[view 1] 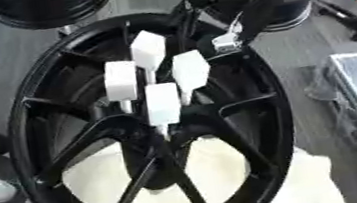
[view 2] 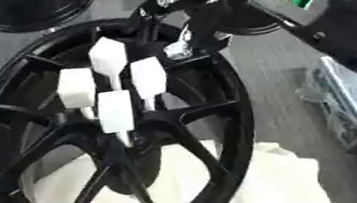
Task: Pull the pin out of the wheel hub.
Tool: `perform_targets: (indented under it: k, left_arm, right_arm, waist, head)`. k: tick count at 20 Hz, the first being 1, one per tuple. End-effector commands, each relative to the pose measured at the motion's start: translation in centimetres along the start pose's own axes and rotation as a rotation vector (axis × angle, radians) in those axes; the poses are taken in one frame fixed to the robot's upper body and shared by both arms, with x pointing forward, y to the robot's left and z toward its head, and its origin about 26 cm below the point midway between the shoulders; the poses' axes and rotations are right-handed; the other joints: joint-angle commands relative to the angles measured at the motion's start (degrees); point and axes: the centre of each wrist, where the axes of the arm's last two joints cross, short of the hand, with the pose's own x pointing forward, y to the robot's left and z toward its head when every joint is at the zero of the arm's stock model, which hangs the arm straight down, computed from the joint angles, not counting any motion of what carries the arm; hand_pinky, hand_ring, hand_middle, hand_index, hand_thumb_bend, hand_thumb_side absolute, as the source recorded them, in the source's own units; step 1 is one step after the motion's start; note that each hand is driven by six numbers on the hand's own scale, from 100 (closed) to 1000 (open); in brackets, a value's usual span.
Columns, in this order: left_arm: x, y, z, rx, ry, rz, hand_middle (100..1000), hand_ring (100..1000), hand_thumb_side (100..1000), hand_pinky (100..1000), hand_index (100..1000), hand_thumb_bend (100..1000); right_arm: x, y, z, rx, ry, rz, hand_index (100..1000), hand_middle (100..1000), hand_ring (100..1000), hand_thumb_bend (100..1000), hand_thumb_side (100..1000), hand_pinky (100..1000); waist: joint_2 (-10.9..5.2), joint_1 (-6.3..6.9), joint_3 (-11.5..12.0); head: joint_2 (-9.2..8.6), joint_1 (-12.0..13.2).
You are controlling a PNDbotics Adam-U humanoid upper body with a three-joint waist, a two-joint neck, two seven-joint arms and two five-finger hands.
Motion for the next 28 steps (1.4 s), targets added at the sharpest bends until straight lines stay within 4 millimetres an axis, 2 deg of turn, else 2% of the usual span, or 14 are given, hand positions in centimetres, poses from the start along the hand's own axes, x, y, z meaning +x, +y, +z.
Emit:
perform_targets:
  k: [1,2,3,5,6,7,8,9,10,15,23,28]
  left_arm:
    - [0.98,0.85,-0.31,-0.006,-0.024,-0.027,790,955,708,840,699,435]
    - [0.96,0.86,-0.30,-0.007,-0.023,-0.027,789,955,708,840,699,435]
    - [0.96,0.87,-0.29,-0.008,-0.023,-0.028,789,955,708,840,699,435]
    - [0.95,0.86,-0.29,-0.009,-0.023,-0.028,789,956,709,840,699,435]
    - [0.95,0.86,-0.30,-0.009,-0.023,-0.028,789,956,709,840,699,435]
    - [0.95,0.85,-0.30,-0.010,-0.023,-0.028,789,956,709,840,699,435]
    - [0.96,0.84,-0.31,-0.011,-0.023,-0.028,789,956,709,840,699,435]
    - [0.96,0.84,-0.31,-0.011,-0.023,-0.028,789,956,709,840,699,435]
    - [0.96,0.84,-0.31,-0.011,-0.023,-0.028,789,956,710,840,699,435]
    - [0.93,0.86,-0.28,-0.013,-0.023,-0.029,788,957,710,840,699,435]
    - [0.85,0.79,-0.25,-0.017,-0.020,-0.028,787,958,711,841,699,435]
    - [0.85,0.72,-0.27,-0.021,-0.020,-0.027,787,958,710,841,699,433]
  right_arm:
    - [0.69,-1.26,2.16,-0.041,-0.004,0.042,986,796,836,100,721,986]
    - [0.80,-1.23,2.32,-0.040,-0.011,0.047,991,799,839,100,755,989]
    - [0.92,-1.19,2.43,-0.038,-0.017,0.053,992,800,841,100,753,990]
    - [1.00,-1.04,2.47,-0.029,-0.024,0.060,994,801,843,100,702,993]
    - [1.03,-0.98,2.44,-0.023,-0.026,0.063,997,806,850,100,625,1000]
    - [1.06,-0.90,2.39,-0.015,-0.027,0.066,999,810,853,100,486,1000]
    - [1.07,-0.83,2.34,-0.006,-0.026,0.067,1000,811,853,100,419,1000]
    - [1.05,-0.77,2.31,0.001,-0.022,0.066,1000,811,852,100,284,1000]
    - [0.99,-0.70,2.30,0.008,-0.016,0.062,1000,811,852,100,227,1000]
    - [1.04,-0.66,2.17,0.013,-0.002,0.047,1000,811,849,100,314,1000]
    - [1.56,-0.57,1.90,0.024,0.012,0.060,1000,819,857,100,378,1000]
    - [1.65,-0.55,1.57,0.043,0.012,0.094,1000,833,871,100,290,1000]
  waist:
    - [-1.58,0.28,-0.1]
    - [-1.61,0.26,-0.1]
    - [-1.64,0.24,-0.1]
    - [-1.69,0.21,-0.1]
    - [-1.70,0.21,-0.1]
    - [-1.70,0.20,-0.1]
    - [-1.70,0.20,-0.1]
    - [-1.70,0.19,-0.1]
    - [-1.69,0.18,0.0]
    - [-1.71,0.17,0.0]
    - [-1.88,0.11,0.1]
    - [-1.89,0.11,0.2]
  head:
    - [0.15,0.2]
    - [0.18,0.2]
    - [0.21,0.2]
    - [0.25,0.2]
    - [0.25,0.2]
    - [0.26,0.1]
    - [0.27,0.1]
    - [0.28,0.1]
    - [0.28,0.1]
    - [0.36,0.1]
    - [0.48,0.0]
    - [0.59,-0.1]
